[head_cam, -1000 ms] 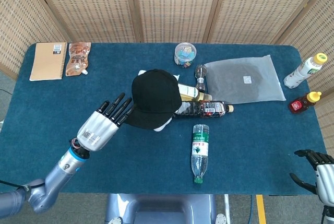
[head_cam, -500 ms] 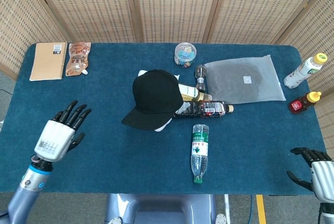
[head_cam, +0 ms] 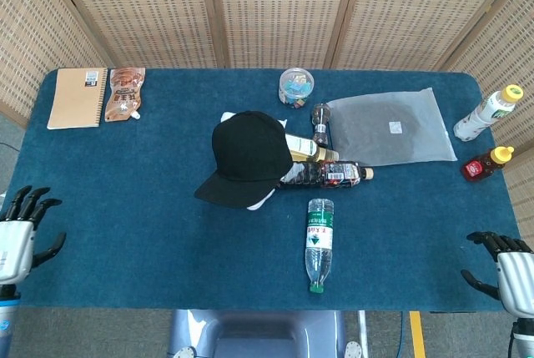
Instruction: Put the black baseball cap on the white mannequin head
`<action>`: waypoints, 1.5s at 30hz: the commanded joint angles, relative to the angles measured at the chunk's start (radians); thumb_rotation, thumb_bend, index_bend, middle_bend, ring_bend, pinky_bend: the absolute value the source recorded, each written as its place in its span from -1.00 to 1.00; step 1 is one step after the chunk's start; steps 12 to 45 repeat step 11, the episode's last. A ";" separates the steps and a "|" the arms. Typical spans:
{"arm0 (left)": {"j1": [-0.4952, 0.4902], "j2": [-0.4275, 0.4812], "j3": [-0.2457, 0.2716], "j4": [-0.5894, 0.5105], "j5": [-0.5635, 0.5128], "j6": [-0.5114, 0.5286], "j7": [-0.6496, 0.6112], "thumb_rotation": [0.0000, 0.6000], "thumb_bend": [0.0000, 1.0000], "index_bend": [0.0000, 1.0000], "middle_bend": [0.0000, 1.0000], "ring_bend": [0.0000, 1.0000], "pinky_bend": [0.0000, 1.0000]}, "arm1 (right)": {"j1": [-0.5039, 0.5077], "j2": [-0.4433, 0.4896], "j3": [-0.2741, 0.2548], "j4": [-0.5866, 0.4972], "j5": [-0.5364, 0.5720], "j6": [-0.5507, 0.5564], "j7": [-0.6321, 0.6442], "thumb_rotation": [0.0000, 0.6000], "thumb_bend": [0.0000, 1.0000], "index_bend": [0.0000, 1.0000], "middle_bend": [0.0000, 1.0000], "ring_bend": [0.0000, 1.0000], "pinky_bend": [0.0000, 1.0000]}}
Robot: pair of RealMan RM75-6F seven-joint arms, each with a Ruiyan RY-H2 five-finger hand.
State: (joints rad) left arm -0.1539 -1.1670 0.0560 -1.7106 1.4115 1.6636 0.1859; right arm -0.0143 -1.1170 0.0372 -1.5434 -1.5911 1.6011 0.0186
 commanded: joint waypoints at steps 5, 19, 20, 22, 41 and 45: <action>0.063 -0.003 -0.005 0.022 -0.033 0.003 -0.036 1.00 -0.47 -0.42 -0.62 -0.82 -0.20 | 0.013 0.006 0.005 -0.016 -0.003 -0.014 -0.015 1.00 -0.68 -0.27 -0.15 -0.14 -0.19; 0.068 0.002 -0.032 0.016 -0.023 -0.008 -0.036 1.00 -0.47 -0.42 -0.62 -0.82 -0.20 | 0.027 0.007 -0.004 -0.020 -0.027 -0.025 -0.005 1.00 -0.68 -0.27 -0.15 -0.14 -0.19; 0.068 0.002 -0.032 0.016 -0.023 -0.008 -0.036 1.00 -0.47 -0.42 -0.62 -0.82 -0.20 | 0.027 0.007 -0.004 -0.020 -0.027 -0.025 -0.005 1.00 -0.68 -0.27 -0.15 -0.14 -0.19; 0.068 0.002 -0.032 0.016 -0.023 -0.008 -0.036 1.00 -0.47 -0.42 -0.62 -0.82 -0.20 | 0.027 0.007 -0.004 -0.020 -0.027 -0.025 -0.005 1.00 -0.68 -0.27 -0.15 -0.14 -0.19; 0.068 0.002 -0.032 0.016 -0.023 -0.008 -0.036 1.00 -0.47 -0.42 -0.62 -0.82 -0.20 | 0.027 0.007 -0.004 -0.020 -0.027 -0.025 -0.005 1.00 -0.68 -0.27 -0.15 -0.14 -0.19; 0.068 0.002 -0.032 0.016 -0.023 -0.008 -0.036 1.00 -0.47 -0.42 -0.62 -0.82 -0.20 | 0.027 0.007 -0.004 -0.020 -0.027 -0.025 -0.005 1.00 -0.68 -0.27 -0.15 -0.14 -0.19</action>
